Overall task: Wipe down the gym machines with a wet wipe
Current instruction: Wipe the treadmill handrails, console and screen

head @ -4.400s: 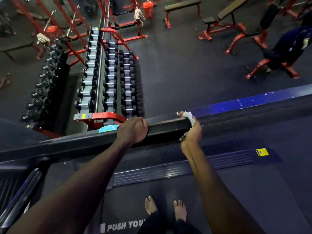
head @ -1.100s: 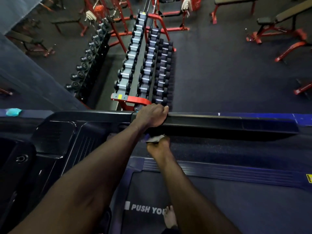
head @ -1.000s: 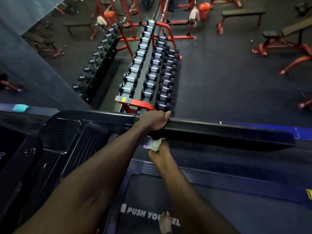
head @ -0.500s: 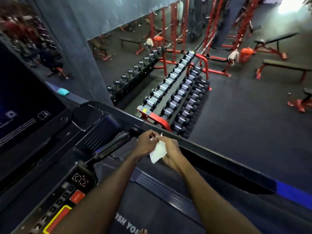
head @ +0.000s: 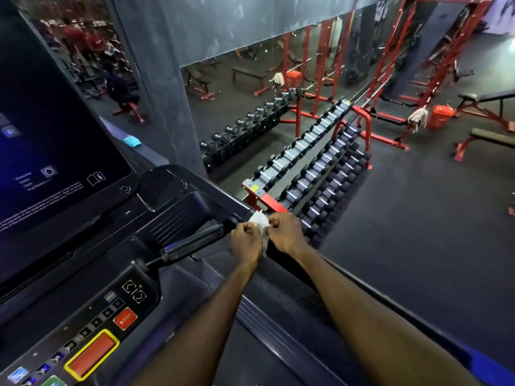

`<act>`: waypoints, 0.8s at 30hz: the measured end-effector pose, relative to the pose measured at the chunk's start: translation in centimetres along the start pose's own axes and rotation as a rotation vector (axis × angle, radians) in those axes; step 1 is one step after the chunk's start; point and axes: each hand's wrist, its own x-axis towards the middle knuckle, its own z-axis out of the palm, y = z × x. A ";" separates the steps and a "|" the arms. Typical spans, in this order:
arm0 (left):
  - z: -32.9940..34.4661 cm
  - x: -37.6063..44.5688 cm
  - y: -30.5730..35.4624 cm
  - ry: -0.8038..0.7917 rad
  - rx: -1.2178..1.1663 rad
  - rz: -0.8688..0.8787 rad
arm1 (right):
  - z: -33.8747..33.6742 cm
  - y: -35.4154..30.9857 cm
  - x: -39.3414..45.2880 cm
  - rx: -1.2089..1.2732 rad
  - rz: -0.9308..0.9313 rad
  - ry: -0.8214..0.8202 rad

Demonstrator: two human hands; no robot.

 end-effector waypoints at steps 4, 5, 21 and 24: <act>2.3 0.2 0.5 0.127 -0.117 -0.182 | -0.5 0.4 0.9 0.069 -0.058 -0.003; 2.9 0.3 0.7 0.172 -0.159 -0.214 | -0.8 0.6 1.1 0.073 -0.057 0.019; 8.3 -1.7 1.5 0.344 -0.420 -0.149 | -0.8 7.9 1.3 -0.203 -0.170 -0.046; 8.8 -1.6 0.8 0.346 -0.451 -0.137 | -1.1 7.7 1.5 -0.101 -0.097 -0.091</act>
